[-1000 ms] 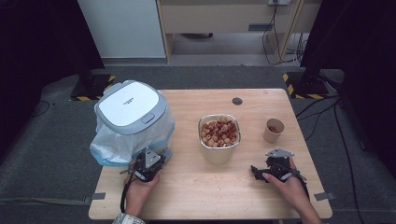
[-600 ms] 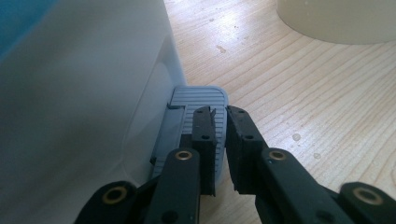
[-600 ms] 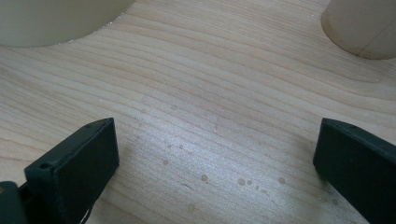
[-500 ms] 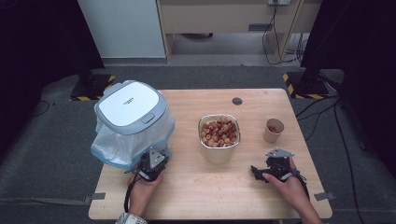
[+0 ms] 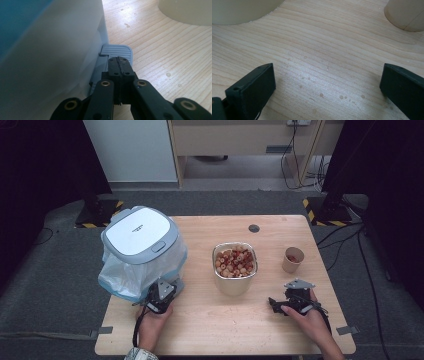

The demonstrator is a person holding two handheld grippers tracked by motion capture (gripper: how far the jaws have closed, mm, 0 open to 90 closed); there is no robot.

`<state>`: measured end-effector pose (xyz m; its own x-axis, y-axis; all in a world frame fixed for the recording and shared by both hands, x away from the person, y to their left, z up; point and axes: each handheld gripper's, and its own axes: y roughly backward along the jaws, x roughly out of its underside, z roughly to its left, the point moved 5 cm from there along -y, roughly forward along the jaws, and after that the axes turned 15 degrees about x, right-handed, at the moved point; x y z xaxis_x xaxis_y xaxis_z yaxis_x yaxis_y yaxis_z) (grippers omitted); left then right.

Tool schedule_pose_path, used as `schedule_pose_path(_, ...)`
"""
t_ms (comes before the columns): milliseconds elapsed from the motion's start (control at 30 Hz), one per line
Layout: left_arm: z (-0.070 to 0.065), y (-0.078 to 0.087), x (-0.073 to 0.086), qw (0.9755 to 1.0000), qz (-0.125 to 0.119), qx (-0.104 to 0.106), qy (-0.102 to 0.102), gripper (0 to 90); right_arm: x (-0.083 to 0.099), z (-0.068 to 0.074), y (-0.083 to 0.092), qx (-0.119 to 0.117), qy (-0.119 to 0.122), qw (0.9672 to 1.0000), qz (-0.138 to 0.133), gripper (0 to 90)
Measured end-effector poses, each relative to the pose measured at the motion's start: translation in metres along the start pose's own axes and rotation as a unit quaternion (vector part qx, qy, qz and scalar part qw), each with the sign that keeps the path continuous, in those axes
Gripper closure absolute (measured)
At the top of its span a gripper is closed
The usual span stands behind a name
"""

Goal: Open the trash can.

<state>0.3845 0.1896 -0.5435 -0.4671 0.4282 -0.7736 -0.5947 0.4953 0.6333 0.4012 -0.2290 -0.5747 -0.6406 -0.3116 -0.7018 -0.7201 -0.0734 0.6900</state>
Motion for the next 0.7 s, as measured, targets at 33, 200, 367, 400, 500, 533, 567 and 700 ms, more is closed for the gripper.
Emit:
schedule_pose_path(33,-0.0011,-0.0015,0.0004,1.0,0.0,-0.005,-0.004,89.3,0.0,0.0,0.0,0.0,0.0,1.0,0.0,0.6)
schedule_pose_path(200,-0.0026,-0.0031,0.0016,0.9999,0.003,-0.011,-0.001,89.4,0.0001,0.0,0.0001,0.0,0.0,1.0,0.0,0.6)
schedule_pose_path(367,-0.0026,-0.0041,0.0026,0.9999,0.007,-0.012,0.0,89.4,0.0001,0.0,0.0001,0.0,0.0,1.0,0.0,0.6)
schedule_pose_path(400,-0.0025,-0.0043,0.0028,0.9999,0.007,-0.011,0.003,89.4,0.0001,0.0,0.0001,0.0,0.0,1.0,0.0,0.6)
schedule_pose_path(500,-0.002,-0.0056,0.0038,0.9999,0.006,-0.008,0.008,89.4,0.0001,0.0,0.0001,0.0,0.0,1.0,0.0,0.6)
schedule_pose_path(533,-0.0018,-0.0061,0.0045,0.9999,0.009,-0.007,0.008,89.4,0.0001,0.0,0.0001,0.0,0.0,1.0,0.0,0.6)
schedule_pose_path(567,-0.0018,-0.0061,0.0045,0.9999,0.009,-0.007,0.008,89.4,0.0001,0.0,0.0001,0.0,0.0,1.0,0.0,0.6)
schedule_pose_path(700,-0.002,-0.0091,0.0062,0.9998,0.016,-0.006,0.008,89.4,0.0001,0.0001,0.0001,0.001,-0.001,1.0,0.0,0.6)
